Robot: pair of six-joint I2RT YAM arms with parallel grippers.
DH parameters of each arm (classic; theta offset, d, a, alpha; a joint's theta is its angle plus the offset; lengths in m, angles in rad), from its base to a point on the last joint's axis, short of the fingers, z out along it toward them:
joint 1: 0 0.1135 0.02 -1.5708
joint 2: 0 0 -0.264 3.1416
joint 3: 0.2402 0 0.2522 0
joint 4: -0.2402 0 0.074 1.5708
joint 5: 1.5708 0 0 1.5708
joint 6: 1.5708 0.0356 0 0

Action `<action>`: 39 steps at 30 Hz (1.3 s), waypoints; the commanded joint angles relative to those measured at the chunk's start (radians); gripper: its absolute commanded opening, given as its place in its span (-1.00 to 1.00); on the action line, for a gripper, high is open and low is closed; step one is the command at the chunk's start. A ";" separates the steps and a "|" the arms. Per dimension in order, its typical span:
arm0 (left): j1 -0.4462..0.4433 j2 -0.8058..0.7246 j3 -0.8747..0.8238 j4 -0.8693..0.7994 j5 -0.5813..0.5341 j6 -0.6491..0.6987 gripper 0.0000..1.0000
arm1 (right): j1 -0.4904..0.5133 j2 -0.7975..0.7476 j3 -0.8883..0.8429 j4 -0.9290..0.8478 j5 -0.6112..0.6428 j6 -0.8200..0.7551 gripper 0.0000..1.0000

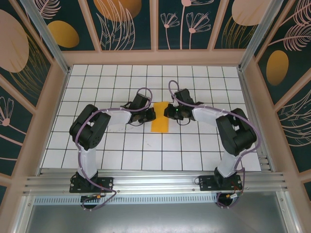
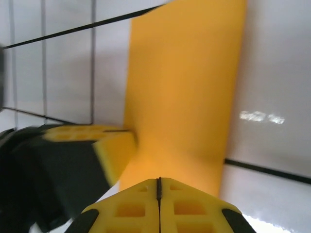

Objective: Fold a paper plane with a square sheet of paper (pick it up from the middle)
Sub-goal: Fold the square sheet of paper in half at the center of the table.

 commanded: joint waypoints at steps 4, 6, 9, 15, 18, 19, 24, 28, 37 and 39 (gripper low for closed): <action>0.010 -0.037 -0.023 -0.159 -0.069 0.030 -0.98 | -0.012 0.088 0.015 0.007 -0.039 -0.034 -0.87; 0.010 -0.058 -0.028 -0.150 -0.061 0.025 -0.97 | -0.009 0.093 -0.005 0.018 -0.076 -0.034 -0.87; 0.011 -0.098 -0.040 -0.135 -0.059 0.016 -0.95 | 0.005 0.088 -0.027 0.026 -0.108 -0.043 -0.87; 0.010 -0.184 -0.071 -0.110 -0.074 -0.005 -0.86 | 0.017 0.067 -0.026 0.023 -0.134 -0.065 -0.87; 0.012 -0.228 -0.086 -0.094 -0.073 -0.017 -0.80 | 0.017 0.055 -0.006 0.025 -0.133 -0.072 -0.87; 0.012 -0.241 -0.094 -0.084 -0.068 -0.021 -0.78 | 0.017 0.049 0.001 0.031 -0.134 -0.074 -0.87; 0.012 -0.284 -0.106 -0.028 -0.002 -0.037 -0.69 | 0.011 0.061 0.034 0.055 -0.114 -0.065 -0.87; 0.012 -0.301 -0.139 -0.011 0.034 -0.042 -0.67 | 0.011 0.117 0.058 0.062 -0.116 -0.065 -0.87; 0.010 -0.372 -0.177 -0.011 0.037 -0.060 -0.63 | 0.011 0.184 0.071 0.059 -0.063 -0.020 -0.87; 0.009 -0.382 -0.186 0.000 0.043 -0.072 -0.63 | 0.014 0.189 0.062 0.066 -0.044 0.004 -0.87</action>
